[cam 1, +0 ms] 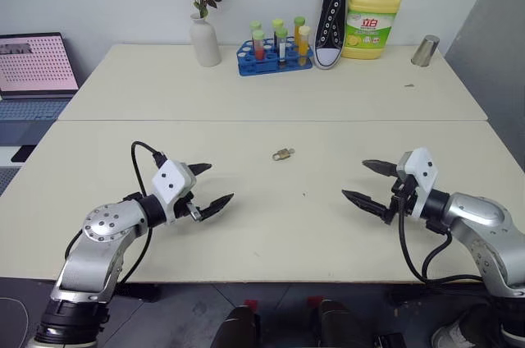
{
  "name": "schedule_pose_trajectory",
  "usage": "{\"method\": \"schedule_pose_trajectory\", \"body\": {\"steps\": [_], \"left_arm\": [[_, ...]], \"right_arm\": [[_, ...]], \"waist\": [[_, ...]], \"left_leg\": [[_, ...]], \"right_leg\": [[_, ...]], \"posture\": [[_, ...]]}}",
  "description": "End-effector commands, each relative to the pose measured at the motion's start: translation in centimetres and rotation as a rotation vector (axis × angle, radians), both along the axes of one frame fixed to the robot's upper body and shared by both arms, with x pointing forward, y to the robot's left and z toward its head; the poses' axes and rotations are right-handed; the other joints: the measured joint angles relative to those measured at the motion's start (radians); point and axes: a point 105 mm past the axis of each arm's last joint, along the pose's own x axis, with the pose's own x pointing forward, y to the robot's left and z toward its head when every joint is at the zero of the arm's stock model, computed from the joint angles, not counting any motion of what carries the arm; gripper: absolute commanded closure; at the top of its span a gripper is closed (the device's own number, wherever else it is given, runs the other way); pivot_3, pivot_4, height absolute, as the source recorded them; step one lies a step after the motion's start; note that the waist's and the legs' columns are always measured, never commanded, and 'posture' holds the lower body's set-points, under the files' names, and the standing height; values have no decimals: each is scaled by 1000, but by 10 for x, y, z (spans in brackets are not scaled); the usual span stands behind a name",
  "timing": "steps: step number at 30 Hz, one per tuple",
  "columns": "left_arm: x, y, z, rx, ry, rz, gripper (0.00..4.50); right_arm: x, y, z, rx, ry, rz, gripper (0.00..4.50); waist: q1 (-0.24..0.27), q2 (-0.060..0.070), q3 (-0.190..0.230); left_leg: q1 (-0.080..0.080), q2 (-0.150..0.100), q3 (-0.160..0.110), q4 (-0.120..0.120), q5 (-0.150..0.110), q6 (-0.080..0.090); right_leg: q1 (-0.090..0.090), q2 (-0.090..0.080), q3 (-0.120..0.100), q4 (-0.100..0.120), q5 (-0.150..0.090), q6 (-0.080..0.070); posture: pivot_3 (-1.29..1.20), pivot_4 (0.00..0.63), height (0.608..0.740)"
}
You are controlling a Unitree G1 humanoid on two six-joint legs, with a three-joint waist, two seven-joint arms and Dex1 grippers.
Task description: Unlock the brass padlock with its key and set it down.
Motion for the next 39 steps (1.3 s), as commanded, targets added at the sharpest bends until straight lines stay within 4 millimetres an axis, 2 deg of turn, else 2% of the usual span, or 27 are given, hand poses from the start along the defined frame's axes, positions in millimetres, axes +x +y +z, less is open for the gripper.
{"method": "schedule_pose_trajectory", "body": {"steps": [1,11,17,22,26,27,30,34,39], "left_arm": [[-2,-2,13,9,-77,-18,0],[9,-1,3,57,-12,21,0],[8,-9,17,-59,-7,-43,0],[28,-23,15,-30,-37,-29,0],[45,-41,8,-26,-29,-41,0],[48,-46,5,-16,-22,-59,0],[71,-70,-6,-17,5,-97,0],[97,-80,-12,-29,26,-75,0],[115,-93,-17,-30,43,-75,0]], "right_arm": [[-4,4,11,-21,-56,30,41],[-2,6,6,-27,-56,20,41],[-5,10,5,-23,-43,29,41],[-7,19,3,-19,-19,24,41],[-7,28,8,-4,-12,10,41],[-7,29,10,1,-18,6,41],[-16,39,15,19,10,28,41],[-17,41,19,23,4,-4,41],[-14,43,23,37,-4,-45,41]], "waist": [[1,0,0],[2,0,0],[1,0,0],[3,0,0],[4,-1,0],[3,-1,0],[6,-1,1],[5,-3,1],[1,-3,1]], "left_leg": [[0,0,0,0,0,0],[0,0,0,0,0,0],[0,-1,0,0,0,0],[0,-1,-1,0,0,0],[0,-2,0,1,0,0],[0,-2,0,1,0,0],[-1,-2,-1,1,0,-1],[-2,-3,-1,1,0,0],[-2,-3,-1,1,0,-1]], "right_leg": [[0,0,0,0,0,0],[0,0,0,0,0,0],[0,0,0,0,0,0],[0,0,-1,0,0,0],[0,0,-1,0,0,0],[0,0,-1,0,0,0],[0,0,-1,0,0,0],[0,0,-2,0,0,0],[-1,0,-2,0,0,0]], "posture": [[0,150,740],[0,150,740],[0,150,740],[0,150,740],[0,150,740],[0,150,740],[0,150,740],[0,150,740],[0,150,740]]}}
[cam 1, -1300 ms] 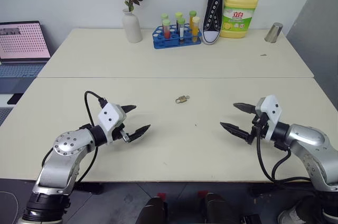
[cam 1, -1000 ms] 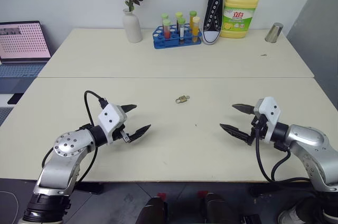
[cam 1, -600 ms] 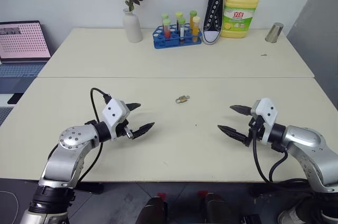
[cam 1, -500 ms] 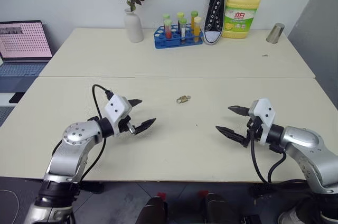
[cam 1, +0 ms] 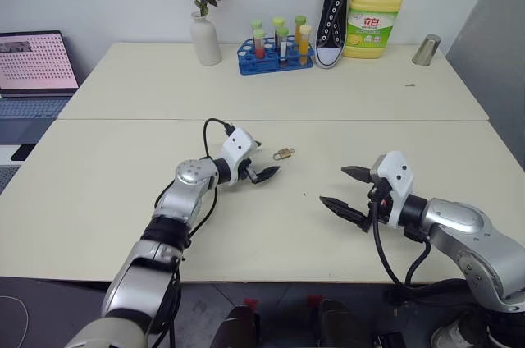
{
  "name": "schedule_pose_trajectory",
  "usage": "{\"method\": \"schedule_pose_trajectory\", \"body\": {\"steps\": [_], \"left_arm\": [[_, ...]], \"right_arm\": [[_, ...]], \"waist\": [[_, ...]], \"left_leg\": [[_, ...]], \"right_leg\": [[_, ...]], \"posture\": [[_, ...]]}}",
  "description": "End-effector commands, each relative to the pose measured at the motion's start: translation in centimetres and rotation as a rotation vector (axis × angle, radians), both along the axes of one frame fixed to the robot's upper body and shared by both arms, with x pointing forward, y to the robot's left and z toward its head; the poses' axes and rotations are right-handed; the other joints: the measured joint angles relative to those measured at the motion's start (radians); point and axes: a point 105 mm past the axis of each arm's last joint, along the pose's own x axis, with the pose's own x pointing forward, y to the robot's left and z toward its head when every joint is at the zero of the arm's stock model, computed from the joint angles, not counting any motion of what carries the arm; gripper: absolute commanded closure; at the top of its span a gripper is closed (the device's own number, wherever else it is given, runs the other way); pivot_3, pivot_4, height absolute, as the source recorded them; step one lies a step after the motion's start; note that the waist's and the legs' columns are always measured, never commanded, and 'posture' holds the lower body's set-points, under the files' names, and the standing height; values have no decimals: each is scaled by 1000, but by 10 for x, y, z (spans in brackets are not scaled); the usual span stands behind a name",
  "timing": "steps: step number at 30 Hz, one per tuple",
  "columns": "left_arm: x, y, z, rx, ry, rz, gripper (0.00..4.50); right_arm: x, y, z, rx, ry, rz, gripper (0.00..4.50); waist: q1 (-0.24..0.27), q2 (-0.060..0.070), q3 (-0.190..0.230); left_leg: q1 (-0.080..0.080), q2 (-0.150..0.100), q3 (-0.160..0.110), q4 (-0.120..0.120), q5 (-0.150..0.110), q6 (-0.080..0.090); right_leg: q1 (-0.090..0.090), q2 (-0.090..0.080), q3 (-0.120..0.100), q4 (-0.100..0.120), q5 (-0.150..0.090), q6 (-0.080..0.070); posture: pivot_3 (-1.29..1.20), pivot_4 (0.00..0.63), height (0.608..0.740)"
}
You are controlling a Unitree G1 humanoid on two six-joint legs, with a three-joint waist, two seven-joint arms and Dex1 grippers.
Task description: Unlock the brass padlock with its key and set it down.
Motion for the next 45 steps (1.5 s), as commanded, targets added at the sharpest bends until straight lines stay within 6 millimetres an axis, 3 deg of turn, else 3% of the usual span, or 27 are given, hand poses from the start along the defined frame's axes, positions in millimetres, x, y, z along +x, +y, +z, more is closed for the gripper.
{"method": "schedule_pose_trajectory", "body": {"steps": [1,5,15,18,27,33,35,37,39,42,45], "left_arm": [[13,-10,0,-2,-5,10,0],[16,-28,-4,-1,30,-34,0],[27,-30,-6,17,98,20,0],[26,-28,-14,50,133,22,583],[19,-23,-31,166,163,-2,3410],[13,-24,-33,157,158,-53,3533],[9,-29,-25,118,103,-102,3533],[-3,-37,-7,88,-40,-220,3533],[-38,-50,15,85,-273,-439,3533],[-77,-53,24,166,-490,-603,3533],[-99,-49,29,266,-707,-689,3533]], "right_arm": [[1,5,17,9,-66,-11,41],[3,7,21,16,-68,-18,41],[0,11,22,19,-63,-6,41],[-3,10,21,6,-59,3,0],[-3,7,22,3,-59,9,0],[-3,7,22,3,-60,19,0],[-2,6,22,2,-63,17,0],[-3,3,23,-5,-65,13,0],[-7,-5,19,-26,-44,24,0],[-14,-17,12,-62,-16,45,0],[-16,-23,10,-84,-30,54,0]], "waist": [[2,0,0],[2,-1,1],[1,-1,1],[0,-1,1],[-4,-2,0],[-6,-2,0],[-9,-1,0],[-9,-1,0],[-9,-1,0],[4,-1,0],[10,-1,0]], "left_leg": [[0,0,0,0,0,0],[0,-1,0,0,0,0],[-1,-1,0,1,0,0],[0,-1,-1,1,0,0],[2,-1,0,1,0,1],[2,-1,0,1,0,1],[2,0,0,0,0,1],[1,0,-1,0,1,0],[1,0,0,0,2,-3],[-1,4,-1,-1,2,-3],[-1,2,-1,0,2,-3]], "right_leg": [[0,0,0,0,0,0],[0,0,-1,0,0,1],[0,0,0,1,-1,2],[0,0,-1,1,-1,2],[1,0,0,2,-1,2],[1,0,0,2,-1,2],[1,0,0,2,-1,2],[0,0,0,2,-1,2],[0,0,1,1,-1,2],[-1,-3,1,0,-1,1],[0,-4,1,-1,-1,1]], "posture": [[0,150,740],[0,150,740],[0,150,740],[0,150,740],[0,150,740],[0,150,740],[0,150,740],[0,150,740],[0,150,740],[0,150,740],[0,150,740]]}}
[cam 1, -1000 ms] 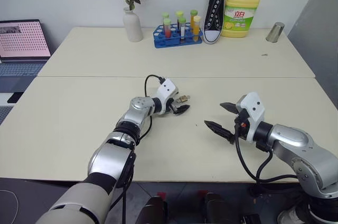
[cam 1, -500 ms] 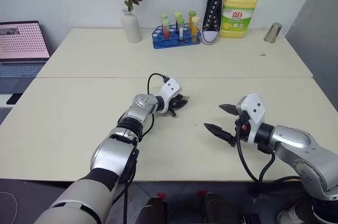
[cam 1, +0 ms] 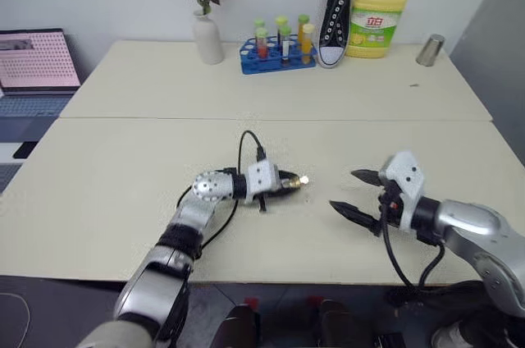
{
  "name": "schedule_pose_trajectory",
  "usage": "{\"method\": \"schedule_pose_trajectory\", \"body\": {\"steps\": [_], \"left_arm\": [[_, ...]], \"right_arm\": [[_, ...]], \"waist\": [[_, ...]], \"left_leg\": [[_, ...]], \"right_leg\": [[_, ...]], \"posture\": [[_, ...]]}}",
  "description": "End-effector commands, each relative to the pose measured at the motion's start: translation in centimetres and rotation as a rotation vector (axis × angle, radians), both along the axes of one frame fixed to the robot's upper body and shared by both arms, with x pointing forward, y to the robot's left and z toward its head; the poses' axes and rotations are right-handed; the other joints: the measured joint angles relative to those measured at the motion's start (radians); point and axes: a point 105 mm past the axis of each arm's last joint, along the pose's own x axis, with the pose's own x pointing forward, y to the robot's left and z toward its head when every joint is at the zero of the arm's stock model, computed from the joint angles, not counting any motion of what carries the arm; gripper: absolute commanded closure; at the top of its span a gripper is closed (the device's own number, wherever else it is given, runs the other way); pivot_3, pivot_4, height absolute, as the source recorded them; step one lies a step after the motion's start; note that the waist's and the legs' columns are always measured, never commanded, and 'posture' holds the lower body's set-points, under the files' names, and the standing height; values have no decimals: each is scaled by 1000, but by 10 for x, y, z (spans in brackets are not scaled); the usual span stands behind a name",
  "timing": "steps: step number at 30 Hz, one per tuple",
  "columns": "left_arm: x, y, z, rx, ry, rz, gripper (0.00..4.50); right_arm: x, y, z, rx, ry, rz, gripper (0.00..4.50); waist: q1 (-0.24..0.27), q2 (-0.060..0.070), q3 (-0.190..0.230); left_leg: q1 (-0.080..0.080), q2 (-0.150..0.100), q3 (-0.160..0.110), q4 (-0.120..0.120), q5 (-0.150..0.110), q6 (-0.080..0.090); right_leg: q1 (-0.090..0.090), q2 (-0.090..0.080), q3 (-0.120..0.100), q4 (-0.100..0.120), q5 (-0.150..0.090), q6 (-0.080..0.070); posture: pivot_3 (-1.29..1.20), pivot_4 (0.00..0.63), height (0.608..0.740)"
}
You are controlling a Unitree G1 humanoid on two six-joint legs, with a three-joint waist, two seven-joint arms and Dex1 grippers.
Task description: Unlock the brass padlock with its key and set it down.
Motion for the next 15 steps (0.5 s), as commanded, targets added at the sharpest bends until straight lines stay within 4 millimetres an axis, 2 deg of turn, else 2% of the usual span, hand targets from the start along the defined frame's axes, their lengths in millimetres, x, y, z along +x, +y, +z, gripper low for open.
{"method": "schedule_pose_trajectory", "body": {"steps": [1,3,6,10,15], "left_arm": [[-19,-4,31,3,-334,-129,3533],[-24,-1,35,-2,-424,-152,3533],[-32,6,45,-21,-573,-193,3533],[-34,9,51,-56,-611,-178,3533],[-35,9,52,-76,-635,-169,3533]], "right_arm": [[-3,-3,10,-2,-65,33,0],[-8,-2,8,8,-36,65,0],[-12,10,15,101,-31,126,0],[-17,26,18,238,100,178,0],[-20,39,13,275,174,223,0]], "waist": [[2,0,0],[3,0,0],[-2,0,0],[-7,0,0],[-5,0,0]], "left_leg": [[0,-2,0,0,0,1],[2,-3,0,0,-2,4],[2,-3,1,0,-2,4],[2,-2,1,0,-2,4],[2,-3,0,0,-2,4]], "right_leg": [[0,0,0,0,0,0],[2,0,0,0,0,0],[1,1,0,0,0,0],[1,3,0,1,0,0],[1,3,-1,1,0,0]], "posture": [[0,150,740],[0,150,740],[0,150,740],[0,150,740],[0,150,740]]}}
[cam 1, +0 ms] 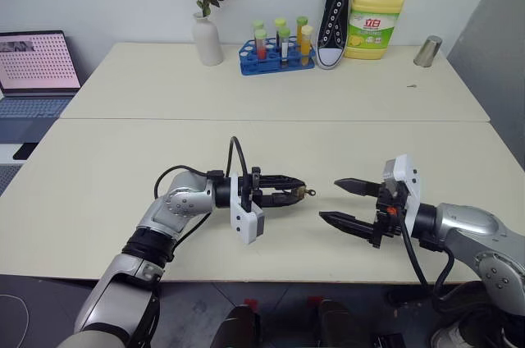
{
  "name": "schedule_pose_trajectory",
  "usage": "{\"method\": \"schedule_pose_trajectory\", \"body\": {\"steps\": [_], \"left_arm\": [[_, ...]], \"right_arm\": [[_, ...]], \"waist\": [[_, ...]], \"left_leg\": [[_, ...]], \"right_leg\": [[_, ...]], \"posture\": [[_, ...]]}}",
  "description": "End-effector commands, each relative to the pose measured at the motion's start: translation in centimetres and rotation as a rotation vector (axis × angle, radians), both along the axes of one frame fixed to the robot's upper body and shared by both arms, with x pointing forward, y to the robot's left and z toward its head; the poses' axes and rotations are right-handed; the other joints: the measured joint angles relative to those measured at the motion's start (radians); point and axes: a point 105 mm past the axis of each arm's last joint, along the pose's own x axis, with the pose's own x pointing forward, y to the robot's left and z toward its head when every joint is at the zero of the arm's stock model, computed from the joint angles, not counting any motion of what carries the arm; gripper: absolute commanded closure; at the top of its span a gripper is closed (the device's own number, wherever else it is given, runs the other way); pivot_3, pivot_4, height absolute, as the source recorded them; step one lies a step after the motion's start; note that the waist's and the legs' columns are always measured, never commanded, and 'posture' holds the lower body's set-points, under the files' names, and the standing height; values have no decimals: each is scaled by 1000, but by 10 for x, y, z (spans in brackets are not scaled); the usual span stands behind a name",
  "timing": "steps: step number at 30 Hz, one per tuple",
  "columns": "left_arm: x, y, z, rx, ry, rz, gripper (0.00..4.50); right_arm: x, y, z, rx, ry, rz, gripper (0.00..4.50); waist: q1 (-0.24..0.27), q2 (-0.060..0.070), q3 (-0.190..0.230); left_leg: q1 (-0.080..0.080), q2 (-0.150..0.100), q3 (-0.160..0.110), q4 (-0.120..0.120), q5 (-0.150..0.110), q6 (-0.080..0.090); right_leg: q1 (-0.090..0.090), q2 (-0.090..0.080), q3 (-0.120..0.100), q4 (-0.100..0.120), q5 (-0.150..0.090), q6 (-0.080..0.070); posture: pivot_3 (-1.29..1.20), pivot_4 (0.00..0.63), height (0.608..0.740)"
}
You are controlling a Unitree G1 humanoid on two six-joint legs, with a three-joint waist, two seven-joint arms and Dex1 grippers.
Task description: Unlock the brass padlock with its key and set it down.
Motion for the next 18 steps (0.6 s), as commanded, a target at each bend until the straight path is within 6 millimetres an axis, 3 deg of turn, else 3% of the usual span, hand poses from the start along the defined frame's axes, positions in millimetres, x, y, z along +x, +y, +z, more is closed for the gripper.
{"method": "schedule_pose_trajectory", "body": {"steps": [1,11,14,18], "left_arm": [[-4,-1,11,-38,-58,-17,3533],[-6,-1,9,-36,-76,-26,3533],[-6,-1,9,-35,-78,-24,3533],[-6,0,6,-31,-73,-20,3533]], "right_arm": [[-3,12,5,34,9,45,0],[10,24,6,92,51,61,0],[11,25,7,98,53,69,611],[13,27,10,111,62,75,1960]], "waist": [[0,0,0],[-1,0,0],[-1,0,0],[-1,0,0]], "left_leg": [[0,0,0,0,0,0],[0,0,0,0,0,0],[0,0,0,0,0,0],[0,0,0,0,0,0]], "right_leg": [[0,0,0,0,0,0],[-1,0,0,0,0,0],[-1,0,0,0,0,0],[-1,0,0,0,0,0]], "posture": [[0,150,740],[0,150,740],[0,150,740],[0,150,740]]}}
